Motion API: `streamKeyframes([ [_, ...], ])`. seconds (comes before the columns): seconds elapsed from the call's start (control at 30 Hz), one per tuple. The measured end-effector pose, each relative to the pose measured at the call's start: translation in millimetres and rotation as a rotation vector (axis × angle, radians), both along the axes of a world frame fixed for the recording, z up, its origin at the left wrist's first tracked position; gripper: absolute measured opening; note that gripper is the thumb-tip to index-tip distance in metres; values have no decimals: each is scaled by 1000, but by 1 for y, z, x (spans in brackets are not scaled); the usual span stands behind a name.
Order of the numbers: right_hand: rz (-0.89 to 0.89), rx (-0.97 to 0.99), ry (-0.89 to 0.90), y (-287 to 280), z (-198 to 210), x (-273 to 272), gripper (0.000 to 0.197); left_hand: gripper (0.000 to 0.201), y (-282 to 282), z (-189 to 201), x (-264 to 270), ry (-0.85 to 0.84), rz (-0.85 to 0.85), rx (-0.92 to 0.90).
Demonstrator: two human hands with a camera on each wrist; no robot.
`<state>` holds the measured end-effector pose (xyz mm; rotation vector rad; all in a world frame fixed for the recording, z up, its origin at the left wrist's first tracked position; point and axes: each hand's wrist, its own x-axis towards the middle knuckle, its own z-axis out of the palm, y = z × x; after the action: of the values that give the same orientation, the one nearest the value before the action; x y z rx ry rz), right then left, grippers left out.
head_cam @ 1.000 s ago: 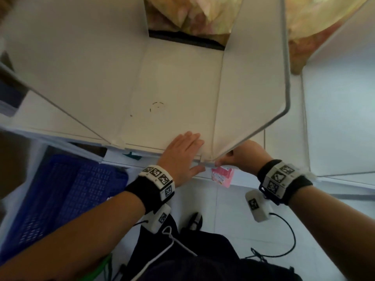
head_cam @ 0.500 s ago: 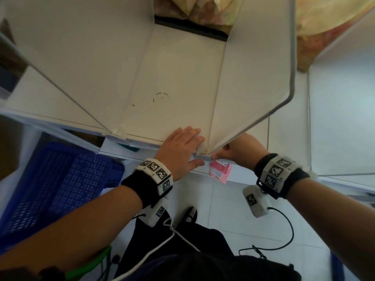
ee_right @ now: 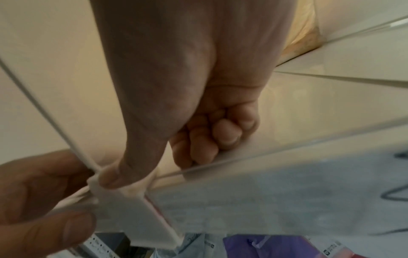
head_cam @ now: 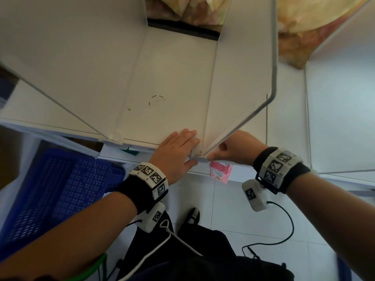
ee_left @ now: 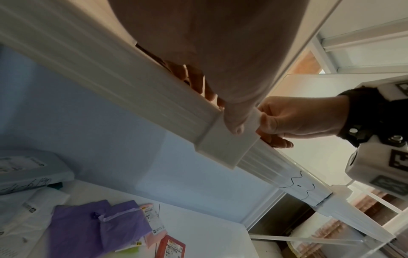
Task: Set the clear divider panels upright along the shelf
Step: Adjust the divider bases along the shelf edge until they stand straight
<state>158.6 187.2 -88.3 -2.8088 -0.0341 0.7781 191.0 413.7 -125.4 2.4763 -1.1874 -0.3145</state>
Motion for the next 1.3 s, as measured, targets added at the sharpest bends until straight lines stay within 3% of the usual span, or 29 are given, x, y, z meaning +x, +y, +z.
streamKeyframes([
  [0.17,-23,85,73,-2,14,-6,47,70,9,9,6,105,-17,-11],
  [0.27,-27,177,-4,3,22,-18,46,74,1,20,8,129,-8,-50],
  [0.47,22,282,-249,27,38,-30,46,63,-20,24,16,-130,-56,3],
  [0.67,-42,331,-272,46,26,-21,19,43,-20,24,9,-219,-2,-99],
  [0.93,-102,272,-312,53,16,-22,18,43,-22,27,-1,-201,65,21],
  [1.07,-100,320,-300,50,27,-28,16,53,-24,22,0,-77,105,53],
  [1.2,-107,287,-203,14,32,-48,32,69,-4,20,7,118,89,-24],
  [1.3,-205,281,-171,1,23,-52,36,76,15,14,5,75,63,50],
])
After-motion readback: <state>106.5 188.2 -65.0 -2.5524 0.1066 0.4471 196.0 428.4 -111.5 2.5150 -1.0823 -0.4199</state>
